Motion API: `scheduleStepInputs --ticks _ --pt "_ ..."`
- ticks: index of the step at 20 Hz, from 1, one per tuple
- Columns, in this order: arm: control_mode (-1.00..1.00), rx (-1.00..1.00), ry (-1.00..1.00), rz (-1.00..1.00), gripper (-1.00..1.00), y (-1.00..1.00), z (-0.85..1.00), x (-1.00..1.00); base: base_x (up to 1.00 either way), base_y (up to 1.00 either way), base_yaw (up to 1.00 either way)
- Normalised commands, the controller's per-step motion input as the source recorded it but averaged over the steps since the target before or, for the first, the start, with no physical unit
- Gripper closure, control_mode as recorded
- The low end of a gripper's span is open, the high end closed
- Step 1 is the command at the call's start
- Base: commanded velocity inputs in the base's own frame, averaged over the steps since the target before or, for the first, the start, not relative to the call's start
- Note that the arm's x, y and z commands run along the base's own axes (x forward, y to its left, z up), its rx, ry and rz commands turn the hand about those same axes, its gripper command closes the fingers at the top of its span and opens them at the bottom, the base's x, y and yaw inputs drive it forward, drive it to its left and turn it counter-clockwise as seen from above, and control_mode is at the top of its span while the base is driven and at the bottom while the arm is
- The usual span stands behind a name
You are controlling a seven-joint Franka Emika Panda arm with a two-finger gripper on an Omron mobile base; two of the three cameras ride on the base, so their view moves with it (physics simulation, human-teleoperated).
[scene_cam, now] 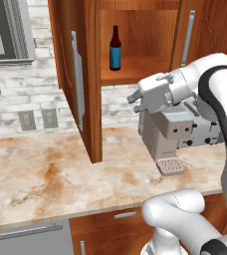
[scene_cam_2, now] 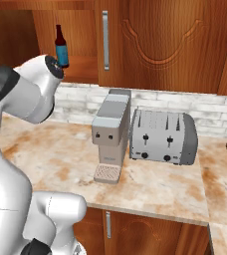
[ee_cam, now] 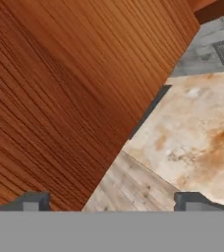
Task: Open the cabinet directly in front. Then move the beer and the cup to the dining counter with the candle on it.
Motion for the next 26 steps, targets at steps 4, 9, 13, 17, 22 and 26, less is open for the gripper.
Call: scheduleStepInputs --ticks 4,9,13,17,22,26 --pt "-1.0 -0.47 -0.23 -0.05 -1.0 -1.0 0.13 -0.88 0.0 0.0 0.0" --pt "-1.0 -0.44 -0.42 -0.1 -1.0 -1.0 0.0 -0.49 0.0 0.0 0.0" --pt "-1.0 -0.43 -0.45 -0.1 -1.0 -1.0 0.04 -0.08 0.0 0.0 0.0" --pt "-1.0 -0.17 -0.35 -0.29 -1.0 -0.93 0.32 0.21 0.0 0.0 0.0" --pt "-1.0 0.18 -0.32 -0.31 -1.0 -0.78 0.28 0.43 0.0 0.0 0.0" --pt "-1.0 0.4 -0.3 -0.13 -1.0 -0.41 -0.05 0.1 0.0 0.0 0.0"
